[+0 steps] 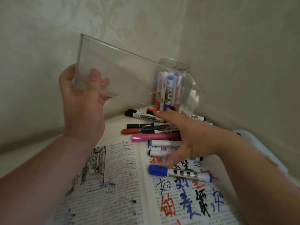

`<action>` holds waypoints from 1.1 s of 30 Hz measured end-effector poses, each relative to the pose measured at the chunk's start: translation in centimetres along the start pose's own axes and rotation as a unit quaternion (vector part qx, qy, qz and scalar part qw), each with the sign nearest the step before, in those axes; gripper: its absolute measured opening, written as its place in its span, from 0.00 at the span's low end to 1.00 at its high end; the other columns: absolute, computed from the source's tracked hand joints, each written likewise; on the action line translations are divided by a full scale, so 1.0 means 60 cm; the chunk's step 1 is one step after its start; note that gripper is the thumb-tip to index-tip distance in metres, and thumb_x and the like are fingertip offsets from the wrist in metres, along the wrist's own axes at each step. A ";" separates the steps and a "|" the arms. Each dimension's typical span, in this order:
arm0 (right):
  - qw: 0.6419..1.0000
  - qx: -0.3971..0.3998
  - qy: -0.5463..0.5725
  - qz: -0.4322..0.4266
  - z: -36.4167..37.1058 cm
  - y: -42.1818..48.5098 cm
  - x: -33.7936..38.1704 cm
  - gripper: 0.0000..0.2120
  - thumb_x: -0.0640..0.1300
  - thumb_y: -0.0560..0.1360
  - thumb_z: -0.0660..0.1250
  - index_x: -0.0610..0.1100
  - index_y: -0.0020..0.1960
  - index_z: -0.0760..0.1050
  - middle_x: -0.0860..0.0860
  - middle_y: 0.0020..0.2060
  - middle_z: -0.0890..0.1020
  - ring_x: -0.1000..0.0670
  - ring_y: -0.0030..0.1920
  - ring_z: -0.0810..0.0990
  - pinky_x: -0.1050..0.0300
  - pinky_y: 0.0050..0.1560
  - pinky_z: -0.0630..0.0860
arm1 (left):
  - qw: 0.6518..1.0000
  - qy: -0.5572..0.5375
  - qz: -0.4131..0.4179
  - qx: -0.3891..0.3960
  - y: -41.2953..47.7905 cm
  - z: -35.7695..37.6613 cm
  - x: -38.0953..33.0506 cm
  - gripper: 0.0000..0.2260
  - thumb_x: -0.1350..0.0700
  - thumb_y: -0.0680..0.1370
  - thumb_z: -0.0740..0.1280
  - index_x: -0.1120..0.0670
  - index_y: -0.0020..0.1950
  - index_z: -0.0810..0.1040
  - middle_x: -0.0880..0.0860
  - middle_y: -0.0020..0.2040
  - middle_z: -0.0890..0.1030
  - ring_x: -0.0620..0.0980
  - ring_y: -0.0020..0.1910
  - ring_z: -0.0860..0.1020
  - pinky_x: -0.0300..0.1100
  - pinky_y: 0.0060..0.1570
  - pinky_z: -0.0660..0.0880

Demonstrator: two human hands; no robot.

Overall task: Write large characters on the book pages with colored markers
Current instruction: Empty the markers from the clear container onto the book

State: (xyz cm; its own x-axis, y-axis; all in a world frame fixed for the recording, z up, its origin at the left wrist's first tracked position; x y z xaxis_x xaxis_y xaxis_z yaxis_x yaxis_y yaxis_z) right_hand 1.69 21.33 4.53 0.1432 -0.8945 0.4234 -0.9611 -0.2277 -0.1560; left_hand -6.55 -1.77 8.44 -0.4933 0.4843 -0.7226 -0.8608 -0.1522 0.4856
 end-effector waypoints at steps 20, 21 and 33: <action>0.957 -0.254 0.128 0.052 -0.038 -0.003 -0.025 0.22 0.61 0.64 0.80 0.63 0.53 0.73 0.71 0.46 0.76 0.70 0.47 0.76 0.78 0.44 0.69 | 0.921 -0.201 -0.333 0.022 -0.068 0.034 0.075 0.22 0.45 0.78 0.66 0.59 0.64 0.68 0.69 0.52 0.81 0.66 0.54 0.83 0.54 0.51 0.81; 0.946 -0.272 0.171 0.043 -0.038 -0.003 -0.022 0.21 0.60 0.65 0.80 0.62 0.53 0.75 0.69 0.45 0.79 0.70 0.47 0.78 0.78 0.43 0.70 | 0.916 -0.204 -0.344 0.034 -0.074 0.037 0.077 0.25 0.44 0.78 0.66 0.60 0.67 0.68 0.69 0.52 0.82 0.66 0.54 0.83 0.54 0.51 0.82; 0.852 -0.337 0.401 -0.009 -0.037 -0.019 -0.008 0.34 0.53 0.68 0.75 0.46 0.70 0.68 0.61 0.45 0.82 0.73 0.44 0.80 0.78 0.42 0.73 | 0.896 0.228 -0.274 0.266 -0.114 0.035 0.108 0.29 0.25 0.75 0.55 0.45 0.55 0.84 0.57 0.47 0.86 0.57 0.34 0.79 0.46 0.33 0.71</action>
State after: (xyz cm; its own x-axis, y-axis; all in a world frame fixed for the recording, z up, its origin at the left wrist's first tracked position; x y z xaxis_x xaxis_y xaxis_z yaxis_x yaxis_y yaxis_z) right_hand 2.21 22.88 6.50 0.2115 -0.2814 0.9360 -0.9165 0.2756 0.2899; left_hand -3.60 4.24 1.48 -0.1183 -0.0591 -0.9912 -0.8680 0.4911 0.0743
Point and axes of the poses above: each hand's wrist, its own y-axis towards the middle knuckle, its own z-axis out of the palm, x = y × z, the point moved 6 cm from there along y, towards the middle knuckle
